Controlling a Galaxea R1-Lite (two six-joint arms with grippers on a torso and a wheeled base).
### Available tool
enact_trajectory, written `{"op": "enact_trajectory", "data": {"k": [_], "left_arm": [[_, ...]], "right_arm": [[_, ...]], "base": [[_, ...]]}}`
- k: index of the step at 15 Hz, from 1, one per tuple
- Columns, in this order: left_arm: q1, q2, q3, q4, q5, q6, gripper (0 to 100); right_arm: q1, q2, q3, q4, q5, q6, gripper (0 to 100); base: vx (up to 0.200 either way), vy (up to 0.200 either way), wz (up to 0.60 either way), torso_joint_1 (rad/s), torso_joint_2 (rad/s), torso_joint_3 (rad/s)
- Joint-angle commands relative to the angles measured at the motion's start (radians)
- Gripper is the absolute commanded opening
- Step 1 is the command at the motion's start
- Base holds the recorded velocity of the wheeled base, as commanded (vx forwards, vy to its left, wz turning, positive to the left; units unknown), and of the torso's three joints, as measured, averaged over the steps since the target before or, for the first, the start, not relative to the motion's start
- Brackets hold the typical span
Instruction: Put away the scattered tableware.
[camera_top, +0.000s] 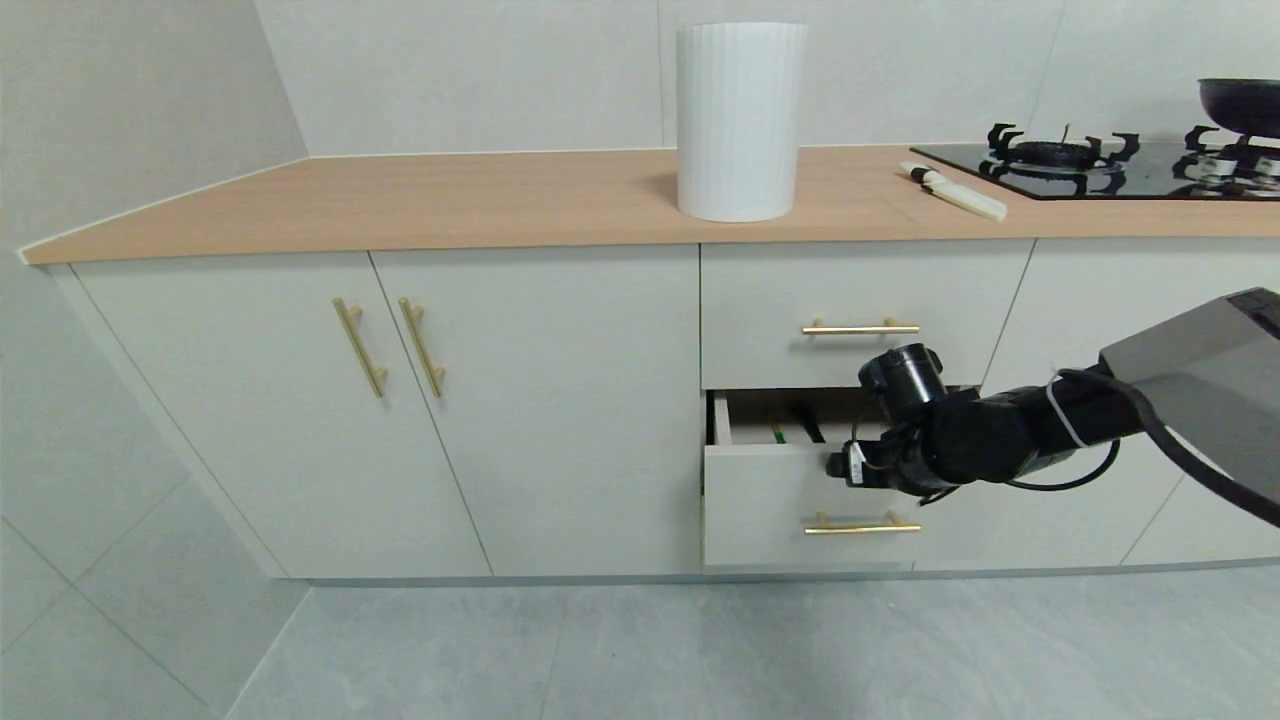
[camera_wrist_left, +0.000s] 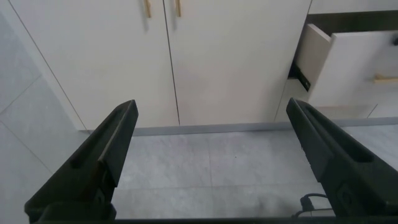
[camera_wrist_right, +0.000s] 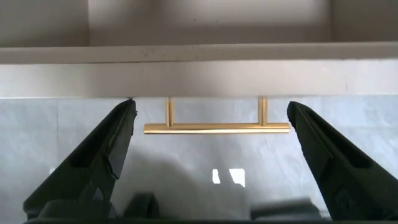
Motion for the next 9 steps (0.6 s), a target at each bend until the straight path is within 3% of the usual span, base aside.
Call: {"op": "enact_trajectory", "data": {"k": [1,4,6,9], "left_arm": [[0.000,0.000,0.000,0.000,0.000,0.000,100],[0.000,0.000,0.000,0.000,0.000,0.000,100],[0.000,0.000,0.000,0.000,0.000,0.000,100],[0.000,0.000,0.000,0.000,0.000,0.000,100]], "right_arm": [[-0.018,0.051,-0.023,-0.031,-0.015,0.003,100],[-0.046,0.080,-0.019,-0.123,-0.050,0.003,100],[-0.078,0.152,0.029,-0.329,-0.067,-0.001,100],[-0.090,0.193,0.058,-0.515,-0.067,-0.004,100]], "base": [[0.000,0.000,0.00,0.000,0.00,0.000],[0.000,0.000,0.00,0.000,0.00,0.000],[0.000,0.000,0.00,0.000,0.00,0.000],[0.000,0.000,0.00,0.000,0.00,0.000]]}}
